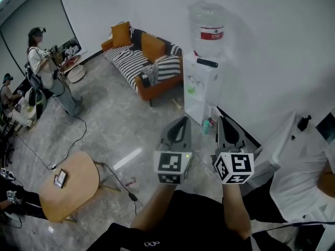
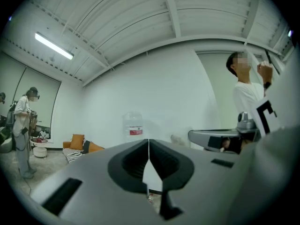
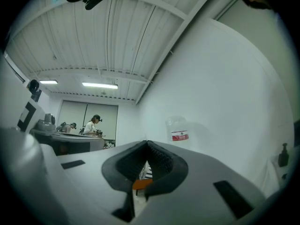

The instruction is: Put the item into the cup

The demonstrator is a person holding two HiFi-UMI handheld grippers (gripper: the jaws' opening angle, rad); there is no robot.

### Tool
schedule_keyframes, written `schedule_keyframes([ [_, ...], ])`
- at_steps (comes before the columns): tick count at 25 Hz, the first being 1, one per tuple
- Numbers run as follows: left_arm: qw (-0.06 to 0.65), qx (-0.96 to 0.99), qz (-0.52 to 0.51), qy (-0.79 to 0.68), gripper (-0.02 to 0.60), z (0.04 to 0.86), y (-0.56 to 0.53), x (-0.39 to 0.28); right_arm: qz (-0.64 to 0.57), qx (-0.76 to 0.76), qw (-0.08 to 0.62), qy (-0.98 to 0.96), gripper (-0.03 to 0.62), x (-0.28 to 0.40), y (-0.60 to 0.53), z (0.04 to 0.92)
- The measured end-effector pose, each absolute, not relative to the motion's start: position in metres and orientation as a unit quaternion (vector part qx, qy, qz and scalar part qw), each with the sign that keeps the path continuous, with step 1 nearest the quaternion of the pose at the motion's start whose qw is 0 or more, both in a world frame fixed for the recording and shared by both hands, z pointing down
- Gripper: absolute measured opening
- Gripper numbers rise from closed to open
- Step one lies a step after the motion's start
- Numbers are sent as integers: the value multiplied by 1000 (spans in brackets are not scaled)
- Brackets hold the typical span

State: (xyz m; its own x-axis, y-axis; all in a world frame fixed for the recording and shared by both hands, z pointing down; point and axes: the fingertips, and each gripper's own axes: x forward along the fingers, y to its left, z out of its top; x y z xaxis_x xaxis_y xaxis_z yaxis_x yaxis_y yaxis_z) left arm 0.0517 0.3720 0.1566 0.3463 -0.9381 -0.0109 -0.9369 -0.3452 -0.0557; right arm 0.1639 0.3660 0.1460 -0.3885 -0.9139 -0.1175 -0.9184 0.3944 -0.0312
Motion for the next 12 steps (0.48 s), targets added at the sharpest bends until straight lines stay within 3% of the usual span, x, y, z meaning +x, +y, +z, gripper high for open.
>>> schedule_keyframes([
  [12, 48, -843, -3, 535, 14, 149, 321, 62, 38, -578, 66, 812, 11, 172, 319, 148],
])
